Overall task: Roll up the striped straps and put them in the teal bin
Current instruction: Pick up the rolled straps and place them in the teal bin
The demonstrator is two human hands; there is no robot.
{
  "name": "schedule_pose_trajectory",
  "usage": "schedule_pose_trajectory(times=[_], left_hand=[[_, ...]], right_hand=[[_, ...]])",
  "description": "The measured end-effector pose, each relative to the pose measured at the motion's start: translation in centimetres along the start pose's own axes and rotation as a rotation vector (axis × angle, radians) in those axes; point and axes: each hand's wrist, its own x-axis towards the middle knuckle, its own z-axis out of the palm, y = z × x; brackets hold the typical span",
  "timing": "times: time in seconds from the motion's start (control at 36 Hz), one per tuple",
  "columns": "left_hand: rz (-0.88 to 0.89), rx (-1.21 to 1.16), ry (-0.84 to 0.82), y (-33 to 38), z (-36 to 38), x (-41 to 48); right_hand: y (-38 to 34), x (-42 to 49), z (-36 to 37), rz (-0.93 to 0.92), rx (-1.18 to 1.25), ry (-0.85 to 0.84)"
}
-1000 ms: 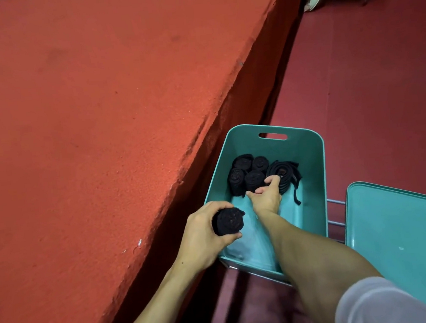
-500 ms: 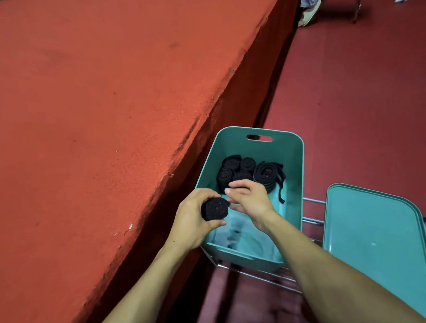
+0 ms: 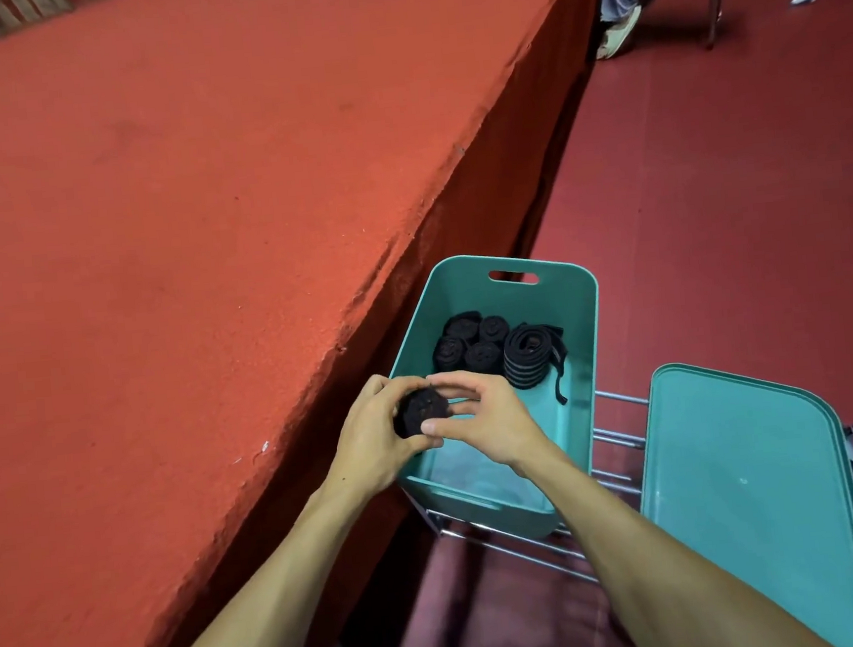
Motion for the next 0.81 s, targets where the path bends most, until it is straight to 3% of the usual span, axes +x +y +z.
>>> schedule_pose_trajectory(times=[0.33, 0.64, 0.81], left_hand=[[0.138, 0.111, -0.129, -1.6, -0.8, 0.2], [0.082, 0.045, -0.15, -1.7, -0.4, 0.7], [0.217, 0.166, -0.086, -2.3, -0.1, 0.7]], right_hand=[[0.3, 0.3, 0.3, -0.022, -0.241, -0.04], [0.7, 0.8, -0.1, -0.077, -0.516, -0.097], [0.7, 1.6, -0.3, -0.031, -0.546, -0.037]])
